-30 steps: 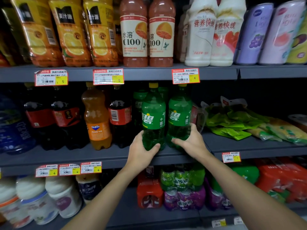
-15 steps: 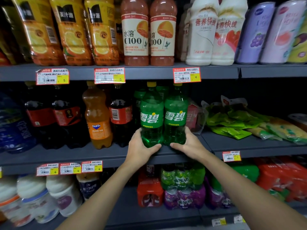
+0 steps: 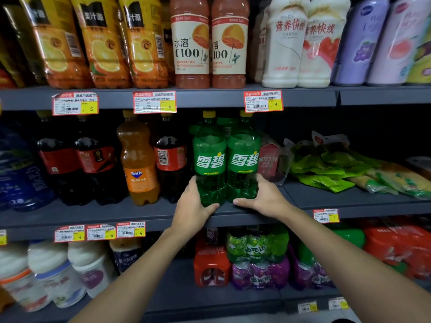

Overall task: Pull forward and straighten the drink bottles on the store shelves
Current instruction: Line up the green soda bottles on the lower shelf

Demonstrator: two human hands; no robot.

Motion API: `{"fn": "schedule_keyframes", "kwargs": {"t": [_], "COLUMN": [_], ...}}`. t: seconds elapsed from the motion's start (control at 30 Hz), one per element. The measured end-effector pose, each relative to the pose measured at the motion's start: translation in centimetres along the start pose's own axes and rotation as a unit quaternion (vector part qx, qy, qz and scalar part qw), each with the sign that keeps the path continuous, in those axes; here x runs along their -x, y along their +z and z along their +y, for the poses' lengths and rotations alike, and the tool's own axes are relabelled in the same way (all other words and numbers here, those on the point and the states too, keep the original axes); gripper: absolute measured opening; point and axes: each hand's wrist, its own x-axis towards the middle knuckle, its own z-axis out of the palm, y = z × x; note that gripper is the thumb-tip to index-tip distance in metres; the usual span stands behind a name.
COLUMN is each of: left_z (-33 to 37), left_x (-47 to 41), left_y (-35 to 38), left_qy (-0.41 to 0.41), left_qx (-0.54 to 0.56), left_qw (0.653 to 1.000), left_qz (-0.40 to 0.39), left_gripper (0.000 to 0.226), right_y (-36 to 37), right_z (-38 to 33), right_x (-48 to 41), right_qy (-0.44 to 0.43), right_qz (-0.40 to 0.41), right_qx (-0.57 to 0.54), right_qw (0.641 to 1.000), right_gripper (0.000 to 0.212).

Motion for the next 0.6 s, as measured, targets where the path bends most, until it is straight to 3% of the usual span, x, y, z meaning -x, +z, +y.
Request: {"fn": "schedule_keyframes", "kwargs": {"t": [0.17,0.6], "left_z": [-0.26,-0.82], "left_x": [-0.21,0.08], "left_y": [-0.12,-0.79], "left_qy": [-0.001,-0.002], "left_qx": [-0.005,-0.013], "left_qw": [1.0,1.0], "left_qz": [-0.003,-0.014], "left_gripper": [0.095,0.099], "right_y": [0.23,0.12], "right_z": [0.4,0.94], "right_x": [-0.09,0.07], "right_qy": [-0.006,-0.04], "right_qz": [-0.012,-0.037], "right_qx": [0.052,0.038], "right_qw": [0.999,0.998], "right_gripper": [0.106,0.101]}}
